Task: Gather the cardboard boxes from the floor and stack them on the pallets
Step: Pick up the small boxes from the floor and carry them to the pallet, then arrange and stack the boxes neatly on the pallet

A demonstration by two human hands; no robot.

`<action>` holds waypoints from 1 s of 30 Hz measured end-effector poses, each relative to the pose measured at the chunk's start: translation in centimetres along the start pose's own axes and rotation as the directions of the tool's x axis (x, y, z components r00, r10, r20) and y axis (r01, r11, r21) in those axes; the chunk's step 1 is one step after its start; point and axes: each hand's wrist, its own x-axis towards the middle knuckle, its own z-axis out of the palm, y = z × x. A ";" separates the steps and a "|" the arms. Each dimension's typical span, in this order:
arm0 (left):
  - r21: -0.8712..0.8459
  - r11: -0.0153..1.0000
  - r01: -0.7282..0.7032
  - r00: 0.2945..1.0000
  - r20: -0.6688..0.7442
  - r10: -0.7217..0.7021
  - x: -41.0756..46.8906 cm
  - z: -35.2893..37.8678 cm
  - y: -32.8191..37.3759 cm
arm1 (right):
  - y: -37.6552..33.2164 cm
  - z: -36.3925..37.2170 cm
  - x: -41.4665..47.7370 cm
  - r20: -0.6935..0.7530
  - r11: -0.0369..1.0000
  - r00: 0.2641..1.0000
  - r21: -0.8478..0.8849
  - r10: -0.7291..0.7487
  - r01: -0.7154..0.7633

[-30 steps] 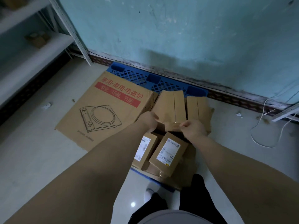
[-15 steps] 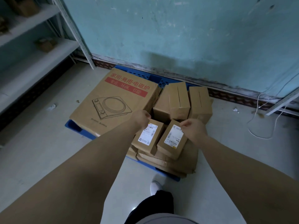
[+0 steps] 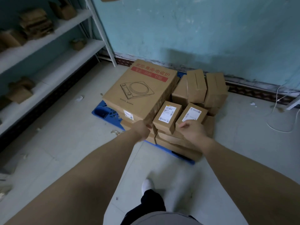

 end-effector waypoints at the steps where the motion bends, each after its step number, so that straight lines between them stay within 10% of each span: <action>1: -0.007 1.000 0.005 1.000 0.005 -0.005 -0.7 -0.4 -0.8 | -0.5 0.4 -0.5 0.006 1.000 1.000 -0.012 -0.010 0.010; 21: 0.097 0.995 0.016 0.999 0.033 -0.019 -2.3 -19.4 -28.8 | -13.4 25.5 -6.6 -0.068 0.993 0.991 -0.024 0.112 -0.113; 30: 0.090 0.994 -0.058 0.997 0.046 0.054 1.6 -23.3 -29.2 | -17.6 27.9 -6.6 -0.142 0.988 0.978 0.025 0.154 -0.152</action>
